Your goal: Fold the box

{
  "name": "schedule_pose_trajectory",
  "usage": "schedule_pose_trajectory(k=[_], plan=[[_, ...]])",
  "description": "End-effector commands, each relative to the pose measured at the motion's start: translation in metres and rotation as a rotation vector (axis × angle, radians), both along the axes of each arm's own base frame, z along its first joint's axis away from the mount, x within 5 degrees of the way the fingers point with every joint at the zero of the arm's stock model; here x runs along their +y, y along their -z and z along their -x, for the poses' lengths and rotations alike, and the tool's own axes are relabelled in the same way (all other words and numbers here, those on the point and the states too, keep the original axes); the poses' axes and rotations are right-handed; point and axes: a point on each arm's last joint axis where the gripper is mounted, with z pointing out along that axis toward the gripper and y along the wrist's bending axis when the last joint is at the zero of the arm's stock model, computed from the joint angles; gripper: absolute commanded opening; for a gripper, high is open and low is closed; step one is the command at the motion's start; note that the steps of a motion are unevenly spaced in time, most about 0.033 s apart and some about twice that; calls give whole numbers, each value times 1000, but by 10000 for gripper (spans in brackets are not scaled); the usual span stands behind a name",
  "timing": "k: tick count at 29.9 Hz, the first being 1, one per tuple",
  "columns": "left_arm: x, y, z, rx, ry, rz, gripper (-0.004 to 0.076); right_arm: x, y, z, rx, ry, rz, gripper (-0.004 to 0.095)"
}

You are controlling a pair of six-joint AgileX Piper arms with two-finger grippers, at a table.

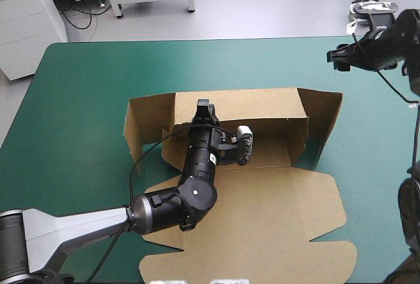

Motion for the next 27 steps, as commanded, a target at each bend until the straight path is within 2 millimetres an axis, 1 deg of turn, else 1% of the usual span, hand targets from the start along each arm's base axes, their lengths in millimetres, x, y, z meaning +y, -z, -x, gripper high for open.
schedule_pose_trajectory(k=[1,3,7,10,14,18,21,23,27], plan=[[6,-30,2,-155,-18,21,-32,-3,-9,-11,-45,-10,-14,684],[8,-31,2,-166,-35,19,-32,-4,2,-21,-23,-9,-13,684],[8,-31,2,-165,-44,25,-32,-4,21,-34,29,-20,-5,684],[8,-31,2,-161,-45,50,-32,-4,28,-38,45,-27,-13,684],[8,-31,2,-159,-44,54,-32,-4,35,-38,68,-49,5,684],[8,-30,2,-157,-39,54,-32,-1,38,-29,89,-74,-14,684],[8,-30,2,-157,-39,54,-32,1,42,-15,117,-103,-10,684],[8,-30,2,-157,-39,54,-32,-2,42,-5,125,-103,-14,684],[8,-30,2,-157,-38,54,-32,-6,37,14,107,-122,-83,684]])
